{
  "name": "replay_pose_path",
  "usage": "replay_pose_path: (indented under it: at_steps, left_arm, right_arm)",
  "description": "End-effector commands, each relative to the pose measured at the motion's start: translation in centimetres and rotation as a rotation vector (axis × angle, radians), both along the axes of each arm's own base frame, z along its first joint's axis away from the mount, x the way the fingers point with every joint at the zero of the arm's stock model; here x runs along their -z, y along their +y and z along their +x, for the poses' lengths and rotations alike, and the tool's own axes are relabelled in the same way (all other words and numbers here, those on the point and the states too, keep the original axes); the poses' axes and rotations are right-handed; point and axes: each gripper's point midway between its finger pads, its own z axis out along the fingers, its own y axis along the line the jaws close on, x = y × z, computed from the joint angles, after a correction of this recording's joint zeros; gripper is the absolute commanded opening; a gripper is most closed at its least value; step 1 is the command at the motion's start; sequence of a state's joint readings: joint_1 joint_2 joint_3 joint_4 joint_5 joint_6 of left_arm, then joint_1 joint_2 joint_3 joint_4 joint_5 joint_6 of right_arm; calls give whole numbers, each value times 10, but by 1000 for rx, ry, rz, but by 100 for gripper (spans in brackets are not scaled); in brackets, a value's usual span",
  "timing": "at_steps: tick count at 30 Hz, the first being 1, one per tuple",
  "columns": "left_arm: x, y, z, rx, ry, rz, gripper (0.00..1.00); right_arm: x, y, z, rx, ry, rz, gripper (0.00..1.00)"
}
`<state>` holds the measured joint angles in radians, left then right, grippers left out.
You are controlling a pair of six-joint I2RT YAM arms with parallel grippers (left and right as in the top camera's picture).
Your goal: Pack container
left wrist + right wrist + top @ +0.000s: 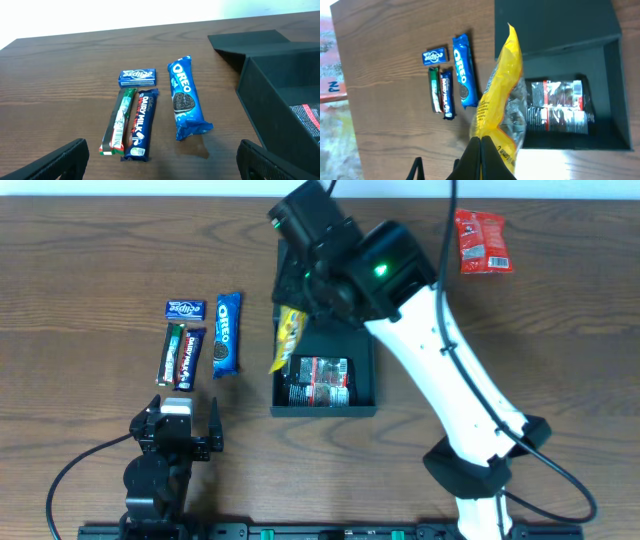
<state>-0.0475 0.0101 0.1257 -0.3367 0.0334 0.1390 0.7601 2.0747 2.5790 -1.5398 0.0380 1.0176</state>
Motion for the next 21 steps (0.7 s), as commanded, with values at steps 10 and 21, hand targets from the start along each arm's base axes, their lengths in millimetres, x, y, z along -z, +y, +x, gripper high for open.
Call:
replay_pose_path:
  at_steps: [10,21]
  left_arm:
    - [10,3,0,-10,22,22,95]
    - [10,3,0,-10,22,22,95]
  right_arm:
    - [81,5,11,61,124,-81,1]
    - [139,9,9,27,232,-71,1]
